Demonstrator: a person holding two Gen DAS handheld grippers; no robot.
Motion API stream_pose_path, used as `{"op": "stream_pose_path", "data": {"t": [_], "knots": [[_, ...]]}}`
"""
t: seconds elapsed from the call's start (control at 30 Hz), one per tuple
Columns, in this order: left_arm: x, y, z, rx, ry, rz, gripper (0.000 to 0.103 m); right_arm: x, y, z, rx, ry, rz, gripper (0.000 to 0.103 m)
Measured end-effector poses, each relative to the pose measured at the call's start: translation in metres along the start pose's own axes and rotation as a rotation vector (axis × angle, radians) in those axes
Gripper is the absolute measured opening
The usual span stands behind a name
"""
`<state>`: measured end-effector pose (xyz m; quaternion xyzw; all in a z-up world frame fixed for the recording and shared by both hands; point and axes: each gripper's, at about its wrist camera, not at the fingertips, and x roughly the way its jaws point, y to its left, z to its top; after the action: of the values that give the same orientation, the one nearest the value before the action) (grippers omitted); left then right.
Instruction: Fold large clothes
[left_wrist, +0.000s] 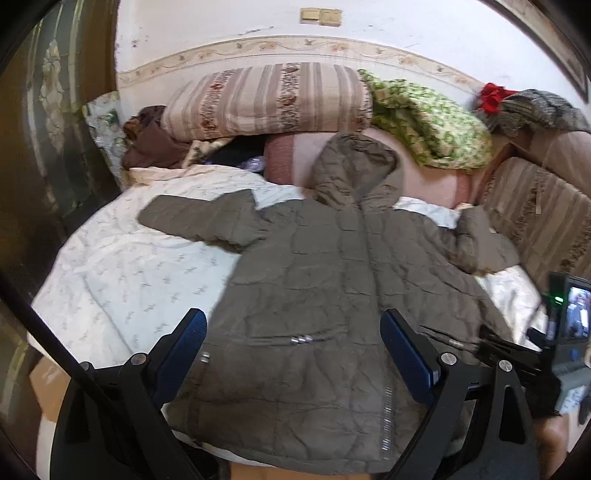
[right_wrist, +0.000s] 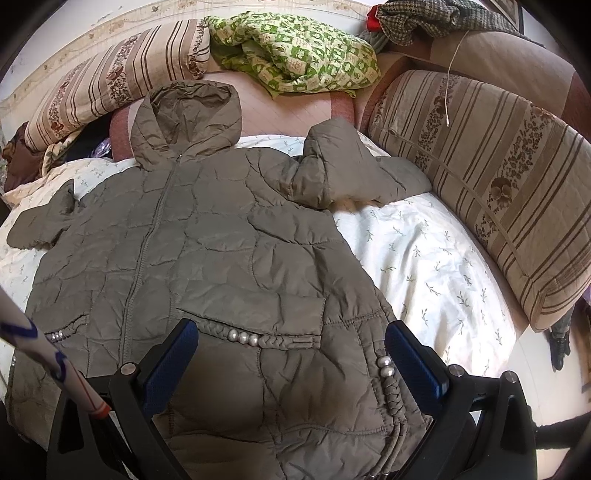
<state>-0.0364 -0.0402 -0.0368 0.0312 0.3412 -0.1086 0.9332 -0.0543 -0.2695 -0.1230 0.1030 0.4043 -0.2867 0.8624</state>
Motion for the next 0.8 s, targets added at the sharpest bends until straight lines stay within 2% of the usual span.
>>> {"op": "stream_pose_path", "data": {"t": [0.27,0.47,0.8], "knots": [[0.013,0.024,0.014,-0.013,0.003,0.138,0.095,0.006,-0.01,0.001,0.017,0.008,-0.004,0.103],[0.023,0.04,0.021,-0.01,0.003,0.21,0.095,0.014,-0.016,0.002,0.025,0.019,-0.002,0.103],[0.053,0.09,0.031,-0.079,0.048,0.344,0.095,0.025,-0.021,0.002,0.034,0.042,0.004,0.103]]}}
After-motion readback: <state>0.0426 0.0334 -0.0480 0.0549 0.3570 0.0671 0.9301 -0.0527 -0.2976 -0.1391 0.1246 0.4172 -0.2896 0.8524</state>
